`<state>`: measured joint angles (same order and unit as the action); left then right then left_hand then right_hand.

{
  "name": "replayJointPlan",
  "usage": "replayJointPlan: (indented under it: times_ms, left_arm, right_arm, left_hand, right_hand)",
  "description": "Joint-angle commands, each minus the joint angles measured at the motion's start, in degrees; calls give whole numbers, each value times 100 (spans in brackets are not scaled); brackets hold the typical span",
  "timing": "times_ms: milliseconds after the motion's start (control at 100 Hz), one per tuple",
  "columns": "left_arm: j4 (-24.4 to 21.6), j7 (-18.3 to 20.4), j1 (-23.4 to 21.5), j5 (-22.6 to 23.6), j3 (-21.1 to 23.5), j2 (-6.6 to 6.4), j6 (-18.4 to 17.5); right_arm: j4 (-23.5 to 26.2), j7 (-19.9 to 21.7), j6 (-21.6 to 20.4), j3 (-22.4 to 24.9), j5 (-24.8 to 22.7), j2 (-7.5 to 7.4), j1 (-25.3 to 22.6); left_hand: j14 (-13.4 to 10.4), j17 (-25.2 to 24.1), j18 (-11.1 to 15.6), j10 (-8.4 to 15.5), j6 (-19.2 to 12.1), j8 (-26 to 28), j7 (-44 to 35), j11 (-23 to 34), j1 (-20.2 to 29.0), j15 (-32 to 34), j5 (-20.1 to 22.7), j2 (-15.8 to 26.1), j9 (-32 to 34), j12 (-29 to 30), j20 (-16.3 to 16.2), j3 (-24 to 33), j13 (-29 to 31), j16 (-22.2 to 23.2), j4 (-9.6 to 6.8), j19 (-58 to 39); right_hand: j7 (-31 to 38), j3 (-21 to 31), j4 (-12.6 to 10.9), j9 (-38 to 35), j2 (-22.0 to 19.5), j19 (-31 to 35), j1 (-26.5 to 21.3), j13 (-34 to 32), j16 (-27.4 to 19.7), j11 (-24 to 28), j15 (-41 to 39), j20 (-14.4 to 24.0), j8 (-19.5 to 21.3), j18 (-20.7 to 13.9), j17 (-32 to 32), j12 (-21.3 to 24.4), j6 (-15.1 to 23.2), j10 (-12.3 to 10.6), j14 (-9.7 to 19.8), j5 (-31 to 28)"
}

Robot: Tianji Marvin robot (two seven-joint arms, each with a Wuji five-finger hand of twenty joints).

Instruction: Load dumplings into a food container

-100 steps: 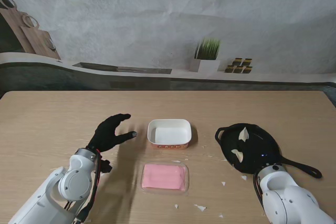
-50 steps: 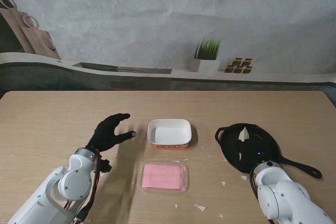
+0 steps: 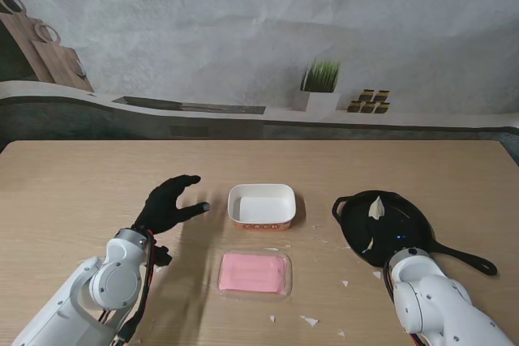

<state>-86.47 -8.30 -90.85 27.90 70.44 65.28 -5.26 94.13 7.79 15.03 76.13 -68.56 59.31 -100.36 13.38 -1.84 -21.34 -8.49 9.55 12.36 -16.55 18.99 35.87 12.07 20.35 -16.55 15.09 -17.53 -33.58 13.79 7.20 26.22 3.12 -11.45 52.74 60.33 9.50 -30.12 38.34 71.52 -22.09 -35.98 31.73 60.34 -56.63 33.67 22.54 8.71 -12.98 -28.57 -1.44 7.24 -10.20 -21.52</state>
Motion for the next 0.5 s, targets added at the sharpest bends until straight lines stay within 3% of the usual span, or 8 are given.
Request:
replayJointPlan:
  times_ms: [0,250,490]
  left_arm:
    - [0,52,-2,8,15,17,-15]
    - [-1,36,-8,10,31,19,-20]
    - [11,23,-5,21,38,20,-32]
  right_arm:
    - [-35,158,14,-33,-50,20,7]
    - [-109,519,27,-110,-161,-20,147]
    - [-234,675,-166,-181,-353,-60,291]
  left_hand:
    - [-20,-88,65,-77,-1,43,64,-18,91,-60,12,245,71,-4,-184,-122,81,111,-207,260]
    - [-18,-93,66,-70,-3,49,56,-18,97,-56,16,241,72,-5,-190,-133,105,114,-209,264]
    - [-7,-94,68,-74,-4,52,53,-15,99,-50,30,245,81,-6,-195,-144,120,120,-209,267]
  right_hand:
    - [16,-9,-168,171,144,109,116,-128,-48,-45,39,-84,-85,137,-41,84,161,-108,-224,84]
    - [-59,211,-182,131,335,66,-92,-484,-206,-79,282,-185,7,172,-368,100,827,-194,-125,41]
    - [344,963,-192,-307,544,503,-660,-1136,-62,257,-295,-240,555,16,-940,-38,1086,-338,225,-415]
